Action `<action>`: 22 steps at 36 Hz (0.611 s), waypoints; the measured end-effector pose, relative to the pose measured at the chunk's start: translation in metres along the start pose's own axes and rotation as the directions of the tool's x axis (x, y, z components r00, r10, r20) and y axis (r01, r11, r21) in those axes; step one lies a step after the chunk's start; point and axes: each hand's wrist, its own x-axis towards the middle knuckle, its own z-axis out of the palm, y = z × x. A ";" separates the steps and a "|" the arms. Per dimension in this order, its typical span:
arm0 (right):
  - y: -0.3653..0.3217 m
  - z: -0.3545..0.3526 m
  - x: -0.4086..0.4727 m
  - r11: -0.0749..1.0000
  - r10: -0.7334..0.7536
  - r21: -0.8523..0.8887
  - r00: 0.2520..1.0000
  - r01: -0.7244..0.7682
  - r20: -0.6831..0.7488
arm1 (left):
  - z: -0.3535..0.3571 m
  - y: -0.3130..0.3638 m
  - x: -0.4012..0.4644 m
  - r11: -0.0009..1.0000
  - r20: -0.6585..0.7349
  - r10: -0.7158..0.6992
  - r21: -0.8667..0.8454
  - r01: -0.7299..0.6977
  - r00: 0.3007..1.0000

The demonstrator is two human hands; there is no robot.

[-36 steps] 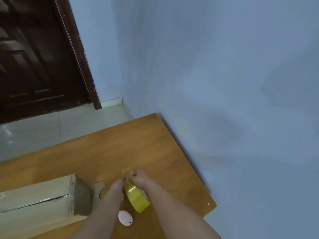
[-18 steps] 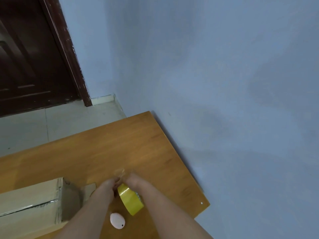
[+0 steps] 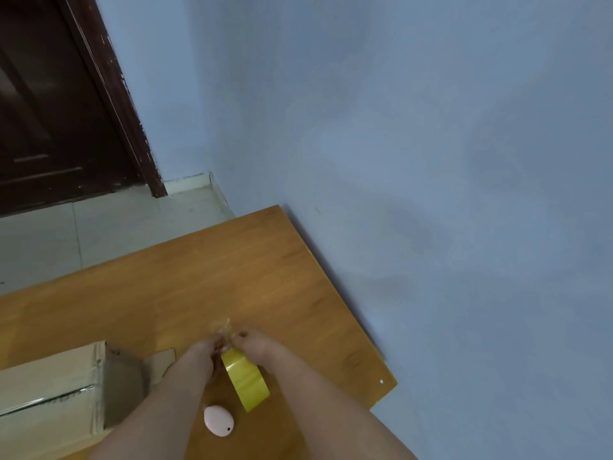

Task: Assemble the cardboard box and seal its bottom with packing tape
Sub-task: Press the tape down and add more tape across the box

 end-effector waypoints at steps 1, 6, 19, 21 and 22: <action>0.000 0.000 0.000 1.000 0.002 -0.018 1.000 -0.002 0.000 | -0.001 -0.001 0.001 1.000 -0.004 -0.009 -0.005 0.009 1.000; 0.000 0.002 0.001 1.000 0.006 -0.020 1.000 -0.006 -0.014 | -0.009 -0.004 0.007 0.998 0.005 -0.015 -0.057 0.015 1.000; 0.027 -0.001 -0.006 0.980 0.003 0.199 0.996 0.015 -0.092 | -0.004 -0.008 0.006 0.985 0.092 0.146 -0.103 -0.136 0.985; 0.028 0.001 -0.009 0.977 -0.011 0.210 0.997 0.026 -0.073 | -0.004 -0.008 0.005 0.953 -0.007 0.303 -0.020 -0.303 0.953; 0.029 0.002 -0.010 0.975 -0.025 0.218 0.998 0.038 -0.065 | -0.004 -0.007 0.004 0.916 -0.039 0.399 0.061 -0.396 0.916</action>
